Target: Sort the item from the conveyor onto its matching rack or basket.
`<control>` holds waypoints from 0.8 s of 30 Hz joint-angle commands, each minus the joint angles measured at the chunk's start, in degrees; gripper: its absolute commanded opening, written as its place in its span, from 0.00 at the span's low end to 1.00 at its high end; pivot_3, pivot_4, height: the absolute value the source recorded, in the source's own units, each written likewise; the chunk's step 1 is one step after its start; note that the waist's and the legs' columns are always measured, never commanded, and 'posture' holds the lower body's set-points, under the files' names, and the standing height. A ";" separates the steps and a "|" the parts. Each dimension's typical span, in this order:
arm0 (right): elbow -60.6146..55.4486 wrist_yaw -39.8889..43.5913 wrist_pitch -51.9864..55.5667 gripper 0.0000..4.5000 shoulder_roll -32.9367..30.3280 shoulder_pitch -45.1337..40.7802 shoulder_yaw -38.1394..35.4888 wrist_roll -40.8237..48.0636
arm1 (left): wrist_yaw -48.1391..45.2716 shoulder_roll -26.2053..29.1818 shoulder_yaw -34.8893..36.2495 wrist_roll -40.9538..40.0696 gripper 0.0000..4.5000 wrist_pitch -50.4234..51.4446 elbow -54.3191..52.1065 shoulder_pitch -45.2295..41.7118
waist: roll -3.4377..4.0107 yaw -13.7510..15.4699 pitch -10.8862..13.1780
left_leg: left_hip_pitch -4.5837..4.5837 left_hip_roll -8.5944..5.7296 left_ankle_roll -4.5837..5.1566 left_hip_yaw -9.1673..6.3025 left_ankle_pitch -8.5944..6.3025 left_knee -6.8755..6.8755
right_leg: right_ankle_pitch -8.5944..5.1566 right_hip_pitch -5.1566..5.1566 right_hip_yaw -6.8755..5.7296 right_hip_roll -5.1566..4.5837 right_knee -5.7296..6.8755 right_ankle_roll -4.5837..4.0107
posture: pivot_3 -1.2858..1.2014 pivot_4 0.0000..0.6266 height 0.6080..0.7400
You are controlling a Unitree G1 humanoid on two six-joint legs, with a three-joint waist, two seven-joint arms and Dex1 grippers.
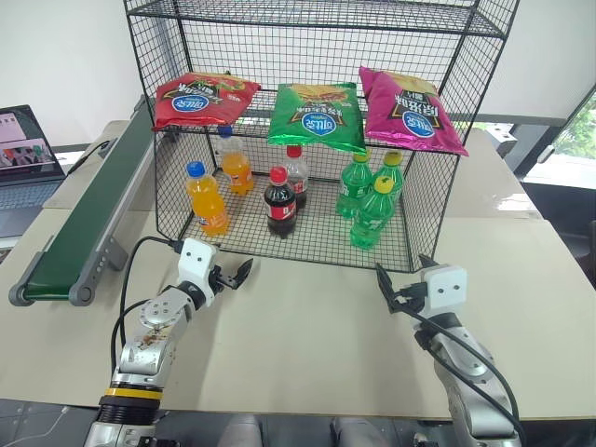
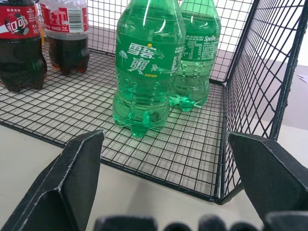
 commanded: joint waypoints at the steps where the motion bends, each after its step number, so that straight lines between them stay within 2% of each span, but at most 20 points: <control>1: -1.94 0.21 -1.72 1.00 -0.25 -0.14 -0.81 -0.04 | -1.96 0.81 0.31 -0.05 0.99 -0.15 -1.49 -0.49 | 0.00 -0.01 0.00 | 0.00 0.00 0.00 0.00 0.00 0.00 | 0.00 0.00 0.00 0.00 0.00 0.00 | 0.52 0.24 1.00; 24: -2.79 1.46 -0.88 1.00 -0.58 -0.54 -0.64 0.09 | -3.54 -0.31 2.27 -1.33 0.99 1.21 -3.68 1.21 | 0.03 0.02 -0.02 | 0.00 0.00 0.07 0.00 -0.04 0.12 | 0.01 0.03 0.00 0.00 0.08 0.01 | 0.52 0.24 1.00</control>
